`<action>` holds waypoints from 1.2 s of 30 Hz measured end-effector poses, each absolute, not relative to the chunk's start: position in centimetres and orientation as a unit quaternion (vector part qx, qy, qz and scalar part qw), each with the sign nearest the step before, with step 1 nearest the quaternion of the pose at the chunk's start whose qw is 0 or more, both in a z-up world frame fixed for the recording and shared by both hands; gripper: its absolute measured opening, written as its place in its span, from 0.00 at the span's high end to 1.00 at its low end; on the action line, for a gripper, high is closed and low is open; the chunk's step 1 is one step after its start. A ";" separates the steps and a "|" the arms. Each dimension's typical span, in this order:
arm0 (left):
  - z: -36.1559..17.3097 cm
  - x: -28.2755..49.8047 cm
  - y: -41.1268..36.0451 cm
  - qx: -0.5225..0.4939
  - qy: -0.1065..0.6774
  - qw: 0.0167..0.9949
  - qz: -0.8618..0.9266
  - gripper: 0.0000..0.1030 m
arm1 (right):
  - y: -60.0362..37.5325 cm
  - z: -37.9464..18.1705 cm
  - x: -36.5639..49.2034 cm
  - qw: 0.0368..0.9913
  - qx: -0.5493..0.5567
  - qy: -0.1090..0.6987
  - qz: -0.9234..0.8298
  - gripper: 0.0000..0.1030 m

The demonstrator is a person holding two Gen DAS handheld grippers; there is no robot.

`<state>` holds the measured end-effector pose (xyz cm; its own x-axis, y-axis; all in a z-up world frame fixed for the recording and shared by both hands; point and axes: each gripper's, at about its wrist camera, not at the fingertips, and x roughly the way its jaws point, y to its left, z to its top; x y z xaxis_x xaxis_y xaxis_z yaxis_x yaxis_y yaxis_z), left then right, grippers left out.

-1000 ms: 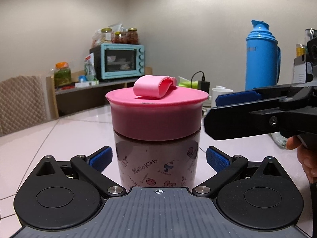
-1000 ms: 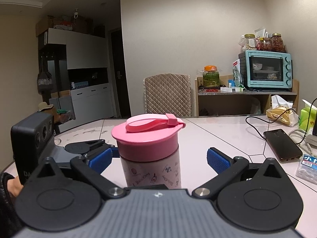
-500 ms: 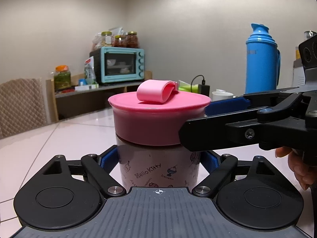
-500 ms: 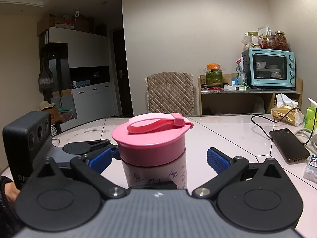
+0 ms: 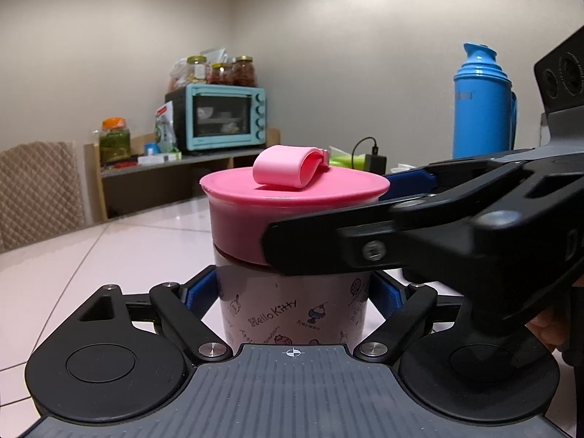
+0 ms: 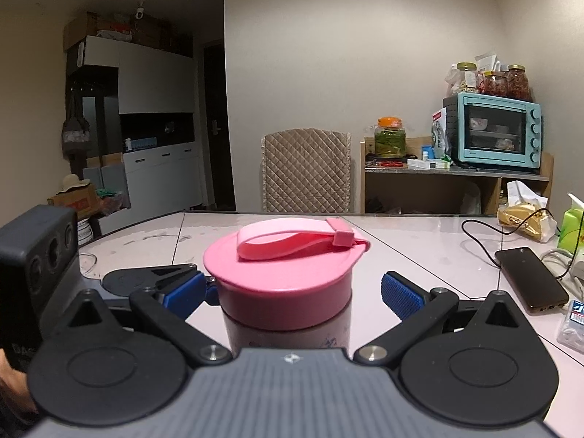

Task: Unscrew bottle cap and pour
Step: 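Close the left gripper on the bottle body while the right gripper grasps the pink cap, then twist the pink cap with the right gripper while the left gripper holds the bottle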

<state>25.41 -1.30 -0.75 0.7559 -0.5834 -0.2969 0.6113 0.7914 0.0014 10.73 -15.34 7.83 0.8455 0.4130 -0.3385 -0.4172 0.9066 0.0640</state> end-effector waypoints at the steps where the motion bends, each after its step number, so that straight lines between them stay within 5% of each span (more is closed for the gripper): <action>1: -0.7 25.4 -1.3 0.049 0.142 0.936 -0.319 0.13 | -15.2 7.8 10.8 0.961 -0.008 0.176 0.215 0.00; 7: -0.8 25.4 -1.2 0.051 0.141 0.936 -0.319 0.13 | -14.8 7.7 11.2 0.961 -0.005 0.175 0.212 0.01; 17: -0.8 25.4 -1.6 0.050 0.141 0.936 -0.317 0.13 | -14.4 7.6 11.4 0.962 -0.012 0.173 0.212 0.16; 36: -0.8 25.4 -1.9 0.053 0.141 0.936 -0.319 0.13 | -17.0 7.6 12.8 0.930 -0.045 0.163 0.325 0.17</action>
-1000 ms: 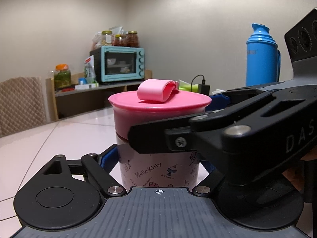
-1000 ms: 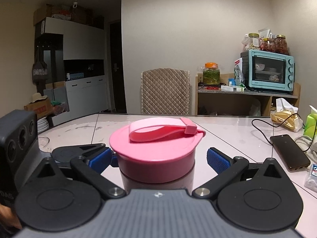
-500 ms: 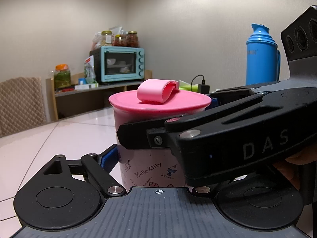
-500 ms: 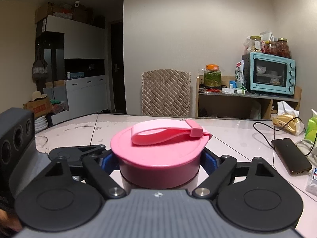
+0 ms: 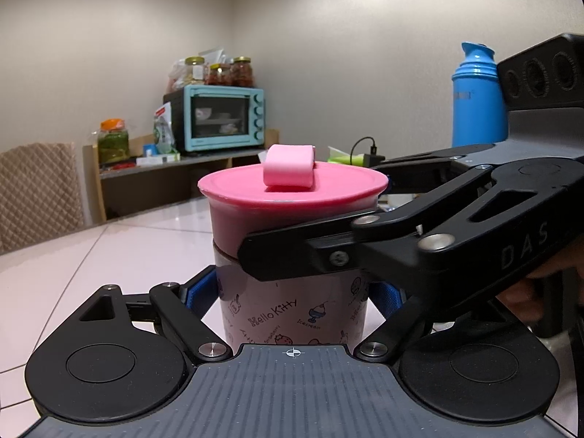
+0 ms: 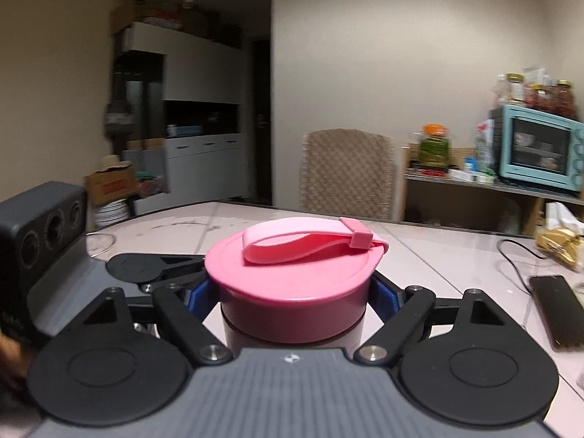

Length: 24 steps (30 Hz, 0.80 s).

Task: Unscrew bottle cap and pour
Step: 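Twist the pink cap with the right gripper while the left gripper holds the bottle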

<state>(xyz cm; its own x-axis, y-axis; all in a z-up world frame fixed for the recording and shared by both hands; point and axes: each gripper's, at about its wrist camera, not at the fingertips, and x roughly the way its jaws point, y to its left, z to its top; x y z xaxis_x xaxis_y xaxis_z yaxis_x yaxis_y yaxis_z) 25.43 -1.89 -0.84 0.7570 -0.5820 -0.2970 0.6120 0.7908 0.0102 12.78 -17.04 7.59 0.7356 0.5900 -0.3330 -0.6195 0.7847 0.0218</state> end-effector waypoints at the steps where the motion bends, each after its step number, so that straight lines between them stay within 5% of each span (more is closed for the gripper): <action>1: -0.8 25.4 -1.9 0.053 0.141 0.936 -0.319 0.13 | -17.4 7.6 13.1 0.925 -0.047 0.163 0.339 0.17; 24: -0.6 25.7 -2.2 0.051 0.139 0.935 -0.322 0.14 | -21.0 9.8 19.7 0.770 -0.090 0.165 0.609 0.17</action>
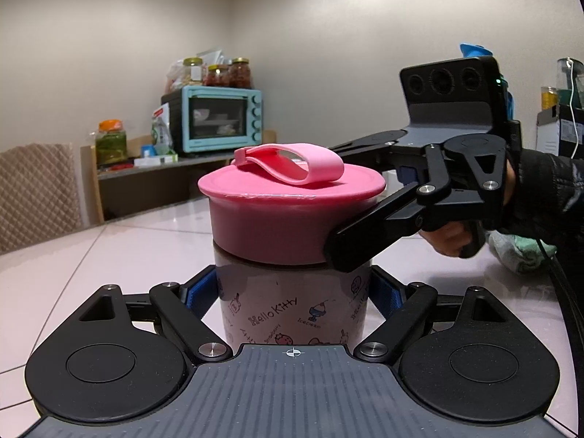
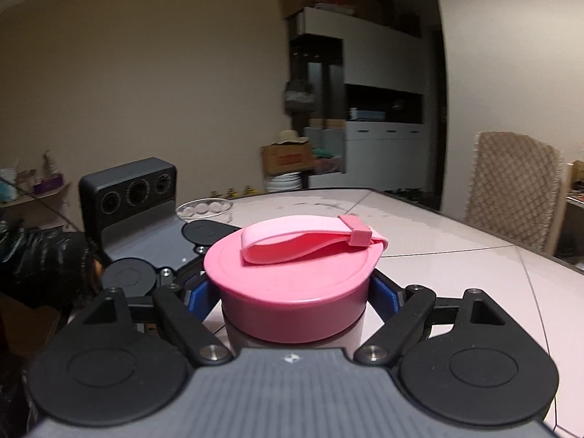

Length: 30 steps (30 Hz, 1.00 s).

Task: Unscrew bottle cap and pour
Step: 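Twist the pink cap with the right gripper while the left gripper holds the bottle, then rotate the right gripper back and regrip the cap, twist again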

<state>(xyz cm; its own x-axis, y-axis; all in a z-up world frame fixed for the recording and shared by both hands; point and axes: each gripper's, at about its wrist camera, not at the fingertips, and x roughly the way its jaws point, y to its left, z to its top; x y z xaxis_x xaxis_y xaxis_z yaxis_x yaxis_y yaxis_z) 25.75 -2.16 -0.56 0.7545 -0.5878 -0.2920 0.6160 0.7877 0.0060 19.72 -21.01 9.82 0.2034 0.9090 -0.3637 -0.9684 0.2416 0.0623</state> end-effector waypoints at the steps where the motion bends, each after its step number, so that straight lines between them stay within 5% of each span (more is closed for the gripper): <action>1: -0.6 25.7 -2.2 0.051 0.139 0.935 -0.322 0.13 | -20.9 9.9 19.7 0.769 -0.091 0.165 0.611 0.17; 7: -0.7 25.6 -2.2 0.050 0.139 0.935 -0.322 0.13 | -21.7 9.2 19.9 0.776 -0.083 0.168 0.602 0.16; 13: -0.6 25.8 -2.2 0.049 0.140 0.936 -0.321 0.13 | -22.3 9.9 17.7 0.817 -0.074 0.158 0.549 0.03; 30: -0.6 25.5 -2.2 0.046 0.141 0.936 -0.319 0.13 | -17.9 8.8 11.1 0.933 -0.040 0.153 0.324 0.01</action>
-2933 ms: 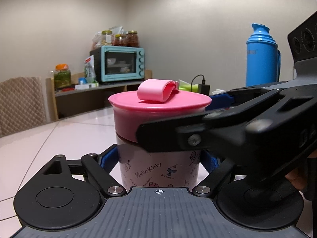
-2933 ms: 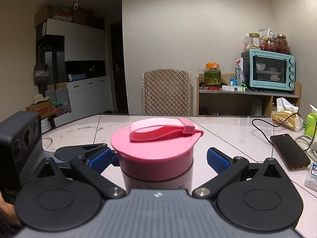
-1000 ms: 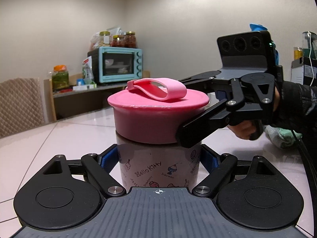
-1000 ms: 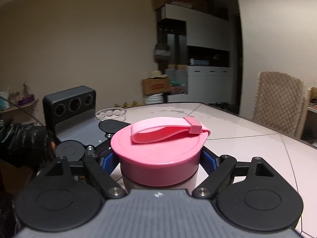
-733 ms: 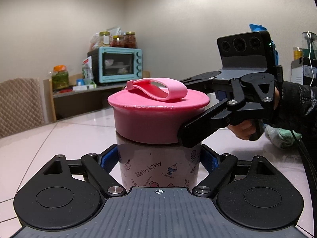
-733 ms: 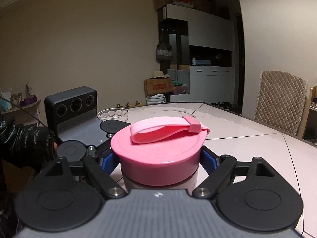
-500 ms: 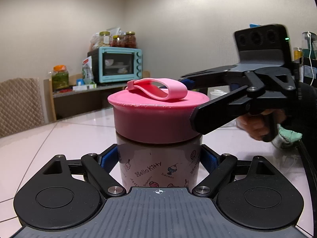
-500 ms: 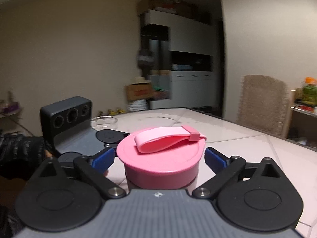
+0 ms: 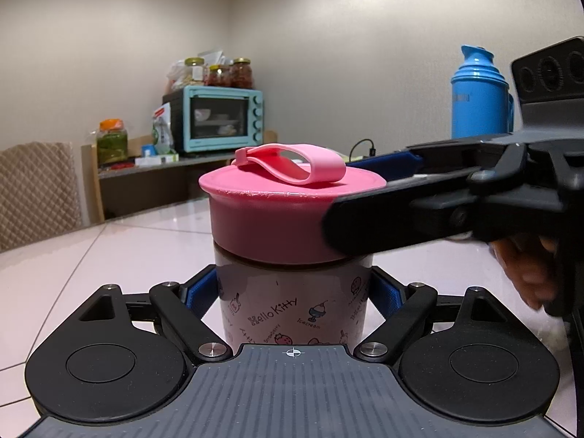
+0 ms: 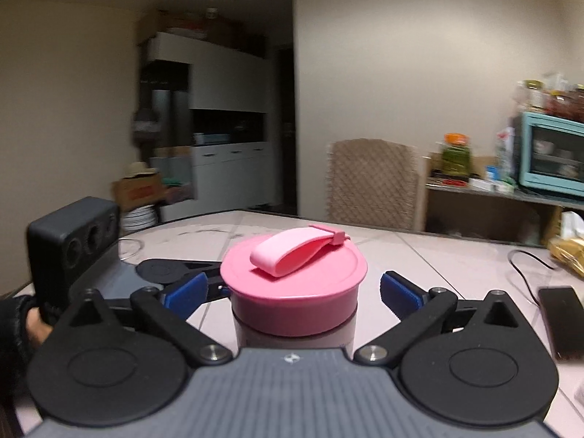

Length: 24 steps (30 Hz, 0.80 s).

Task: Unscrew bottle cap and pour
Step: 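Rotate the right gripper back and regrip the cap, twist again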

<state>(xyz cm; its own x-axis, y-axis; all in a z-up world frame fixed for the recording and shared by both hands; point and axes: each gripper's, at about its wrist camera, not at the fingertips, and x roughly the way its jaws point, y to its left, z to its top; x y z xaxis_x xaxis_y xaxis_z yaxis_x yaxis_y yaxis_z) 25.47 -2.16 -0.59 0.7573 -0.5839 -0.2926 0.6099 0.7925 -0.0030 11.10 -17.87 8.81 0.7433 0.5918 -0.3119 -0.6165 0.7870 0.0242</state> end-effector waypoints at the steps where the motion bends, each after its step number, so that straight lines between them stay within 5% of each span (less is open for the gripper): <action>1: -0.6 25.4 -2.2 0.046 0.141 0.936 -0.319 0.13 | -17.4 8.6 10.9 0.937 -0.045 0.148 0.313 0.01; 24: -0.8 25.0 -1.8 0.046 0.140 0.936 -0.319 0.13 | -14.5 7.3 11.9 0.966 -0.028 0.147 0.211 0.06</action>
<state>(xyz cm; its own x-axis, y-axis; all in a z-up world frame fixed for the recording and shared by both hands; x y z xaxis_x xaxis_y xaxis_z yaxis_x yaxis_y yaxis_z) 25.04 -1.83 -0.84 0.7567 -0.5853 -0.2912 0.6108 0.7918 -0.0041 11.87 -14.48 7.27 0.8678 0.3992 -0.2959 -0.4154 0.9096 0.0089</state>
